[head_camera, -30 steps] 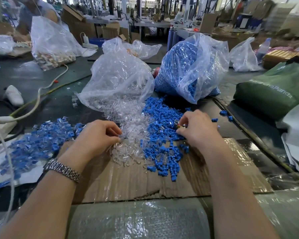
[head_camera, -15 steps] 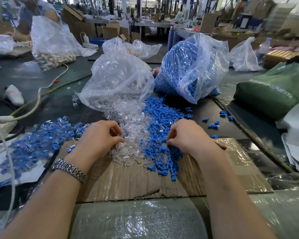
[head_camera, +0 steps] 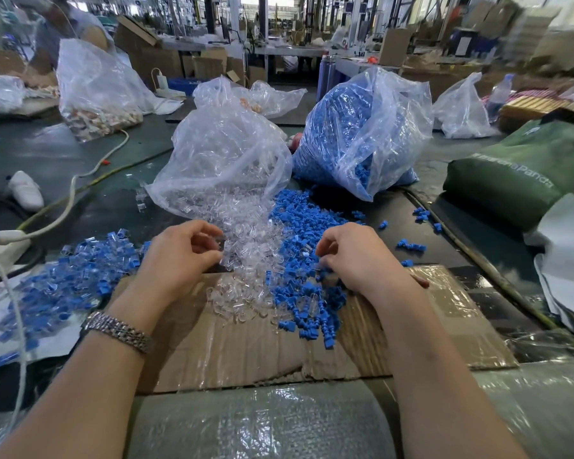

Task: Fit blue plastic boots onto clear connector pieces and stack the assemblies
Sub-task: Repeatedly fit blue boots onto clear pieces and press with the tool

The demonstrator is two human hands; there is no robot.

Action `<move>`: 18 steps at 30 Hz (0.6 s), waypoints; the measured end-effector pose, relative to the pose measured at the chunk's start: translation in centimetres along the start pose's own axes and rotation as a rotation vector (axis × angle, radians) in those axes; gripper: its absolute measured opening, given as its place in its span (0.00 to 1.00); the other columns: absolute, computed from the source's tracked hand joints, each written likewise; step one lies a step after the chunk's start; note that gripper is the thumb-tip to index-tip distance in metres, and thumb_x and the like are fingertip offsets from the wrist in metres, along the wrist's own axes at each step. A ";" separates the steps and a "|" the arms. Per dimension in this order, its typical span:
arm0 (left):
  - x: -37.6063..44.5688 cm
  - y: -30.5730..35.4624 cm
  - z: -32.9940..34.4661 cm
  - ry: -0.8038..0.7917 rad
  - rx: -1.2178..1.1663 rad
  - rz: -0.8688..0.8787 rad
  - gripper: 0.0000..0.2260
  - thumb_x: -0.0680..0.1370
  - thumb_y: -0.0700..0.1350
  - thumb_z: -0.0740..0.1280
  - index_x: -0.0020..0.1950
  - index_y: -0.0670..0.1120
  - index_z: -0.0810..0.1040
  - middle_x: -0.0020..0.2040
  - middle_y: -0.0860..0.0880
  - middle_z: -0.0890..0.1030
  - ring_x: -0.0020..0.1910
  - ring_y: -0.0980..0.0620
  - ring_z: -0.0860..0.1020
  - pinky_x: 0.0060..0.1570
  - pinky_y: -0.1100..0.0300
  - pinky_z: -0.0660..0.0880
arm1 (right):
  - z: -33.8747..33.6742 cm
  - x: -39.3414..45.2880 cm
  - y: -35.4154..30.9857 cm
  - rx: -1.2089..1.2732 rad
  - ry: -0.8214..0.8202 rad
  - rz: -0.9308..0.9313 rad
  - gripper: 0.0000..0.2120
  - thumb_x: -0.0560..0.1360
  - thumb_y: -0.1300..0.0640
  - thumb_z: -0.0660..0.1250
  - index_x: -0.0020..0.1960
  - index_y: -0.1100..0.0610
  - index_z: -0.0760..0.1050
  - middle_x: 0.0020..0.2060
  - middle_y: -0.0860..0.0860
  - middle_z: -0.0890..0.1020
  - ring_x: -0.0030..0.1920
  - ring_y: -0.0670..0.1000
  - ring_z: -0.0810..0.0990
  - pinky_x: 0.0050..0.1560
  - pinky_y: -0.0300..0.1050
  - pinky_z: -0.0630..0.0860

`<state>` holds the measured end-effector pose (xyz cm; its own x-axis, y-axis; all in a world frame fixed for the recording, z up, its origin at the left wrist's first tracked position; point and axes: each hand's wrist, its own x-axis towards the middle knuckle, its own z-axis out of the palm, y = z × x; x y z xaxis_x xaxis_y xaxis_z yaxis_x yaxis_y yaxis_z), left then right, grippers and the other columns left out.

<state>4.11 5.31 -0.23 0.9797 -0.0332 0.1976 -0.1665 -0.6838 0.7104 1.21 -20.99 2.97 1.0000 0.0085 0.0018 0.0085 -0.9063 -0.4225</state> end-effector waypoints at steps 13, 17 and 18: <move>-1.4 3.3 0.7 -0.407 -0.976 -0.064 0.21 0.71 0.35 0.74 0.64 0.41 0.78 0.54 0.41 0.85 0.53 0.42 0.85 0.48 0.59 0.81 | 0.4 -0.7 -2.0 0.652 0.077 -0.379 0.05 0.77 0.62 0.73 0.46 0.53 0.82 0.38 0.47 0.84 0.38 0.41 0.79 0.45 0.35 0.76; -1.6 3.5 0.8 -0.420 -1.058 -0.111 0.19 0.69 0.33 0.74 0.59 0.40 0.80 0.52 0.41 0.84 0.51 0.43 0.85 0.49 0.58 0.81 | 0.5 -0.8 -2.3 0.671 0.067 -0.446 0.07 0.78 0.62 0.73 0.46 0.51 0.82 0.37 0.44 0.84 0.38 0.40 0.79 0.45 0.35 0.75; -1.6 3.6 0.8 -0.421 -1.061 -0.116 0.18 0.70 0.33 0.74 0.59 0.39 0.80 0.52 0.41 0.84 0.52 0.42 0.85 0.49 0.58 0.81 | 0.6 -0.8 -2.3 0.660 0.065 -0.454 0.07 0.78 0.62 0.72 0.47 0.51 0.82 0.37 0.44 0.84 0.37 0.40 0.79 0.46 0.37 0.75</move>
<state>1.99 2.35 1.44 0.9216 -0.3882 -0.0065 0.1134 0.2532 0.9608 0.40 -18.66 3.45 0.8977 0.2730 0.3459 0.4313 -0.3833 -0.8167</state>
